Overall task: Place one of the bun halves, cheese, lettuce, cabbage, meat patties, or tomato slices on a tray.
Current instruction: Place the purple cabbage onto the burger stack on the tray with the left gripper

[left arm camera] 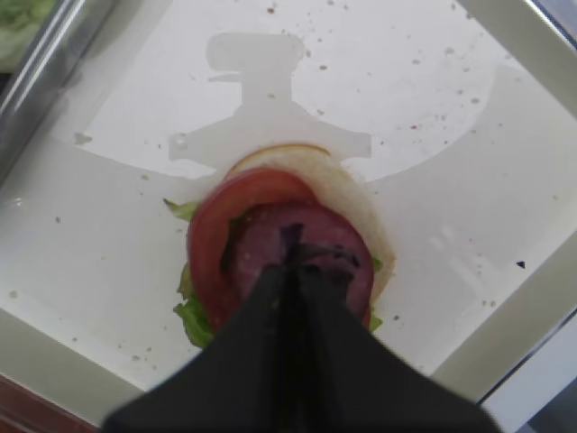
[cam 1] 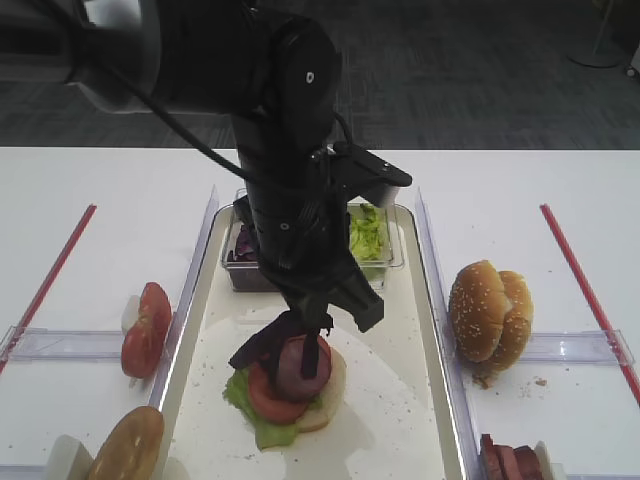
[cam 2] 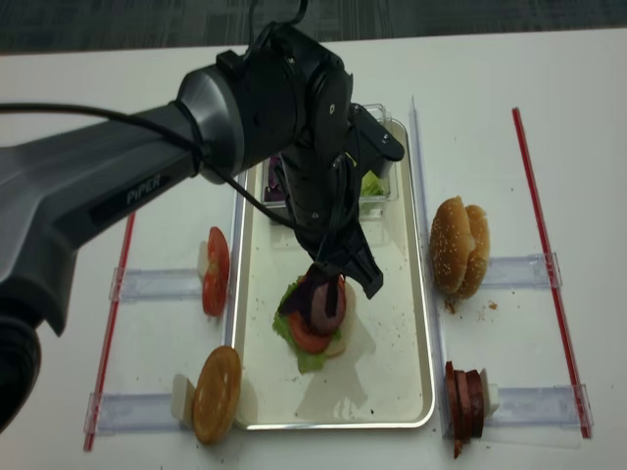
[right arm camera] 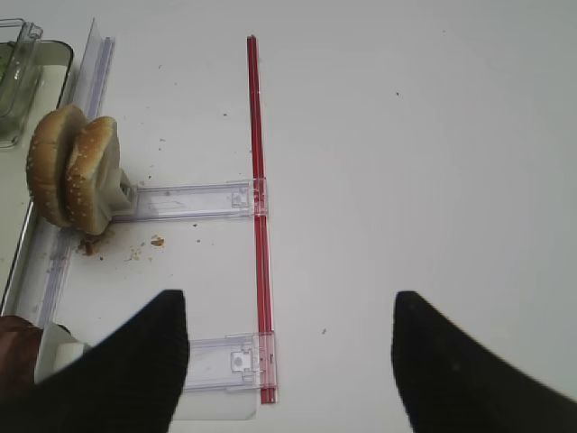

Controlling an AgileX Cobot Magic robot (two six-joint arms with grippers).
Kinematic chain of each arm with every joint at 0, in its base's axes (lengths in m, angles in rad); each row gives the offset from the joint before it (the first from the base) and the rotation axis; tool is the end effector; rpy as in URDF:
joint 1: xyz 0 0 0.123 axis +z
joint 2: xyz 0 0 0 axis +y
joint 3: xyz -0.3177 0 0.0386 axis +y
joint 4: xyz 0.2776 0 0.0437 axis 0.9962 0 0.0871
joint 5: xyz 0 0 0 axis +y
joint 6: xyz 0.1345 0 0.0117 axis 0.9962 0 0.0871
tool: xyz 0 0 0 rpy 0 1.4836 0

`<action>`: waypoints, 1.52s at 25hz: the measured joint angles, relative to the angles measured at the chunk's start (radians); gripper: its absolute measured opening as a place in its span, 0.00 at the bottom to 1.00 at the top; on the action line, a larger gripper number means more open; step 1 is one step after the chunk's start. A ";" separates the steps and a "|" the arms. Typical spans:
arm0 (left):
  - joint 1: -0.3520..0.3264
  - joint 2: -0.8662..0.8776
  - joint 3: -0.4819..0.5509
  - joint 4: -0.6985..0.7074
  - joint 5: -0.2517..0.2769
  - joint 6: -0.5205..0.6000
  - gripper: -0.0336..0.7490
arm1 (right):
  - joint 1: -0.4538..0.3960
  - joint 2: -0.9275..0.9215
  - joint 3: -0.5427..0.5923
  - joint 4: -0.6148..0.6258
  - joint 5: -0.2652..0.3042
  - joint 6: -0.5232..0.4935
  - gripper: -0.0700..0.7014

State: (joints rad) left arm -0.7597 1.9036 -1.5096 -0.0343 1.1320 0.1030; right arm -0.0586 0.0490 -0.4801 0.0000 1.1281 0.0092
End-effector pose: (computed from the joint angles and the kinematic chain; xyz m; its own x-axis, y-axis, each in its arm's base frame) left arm 0.3097 -0.2999 0.2107 -0.6549 0.7438 -0.1340 0.7521 0.6588 -0.0190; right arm 0.0291 -0.0017 0.2555 -0.5712 0.0427 -0.8197 0.0638 0.9979 0.0075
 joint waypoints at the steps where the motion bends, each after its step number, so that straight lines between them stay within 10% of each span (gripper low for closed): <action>1: 0.000 0.000 0.000 0.002 -0.003 0.000 0.03 | 0.000 0.000 0.000 0.000 0.000 0.000 0.75; 38: 0.000 0.079 0.000 -0.003 0.005 0.035 0.04 | 0.000 0.000 0.000 0.000 0.000 -0.002 0.75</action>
State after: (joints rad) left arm -0.7597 1.9828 -1.5096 -0.0377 1.1372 0.1385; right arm -0.0586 0.0490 -0.4801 0.0000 1.1281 0.0071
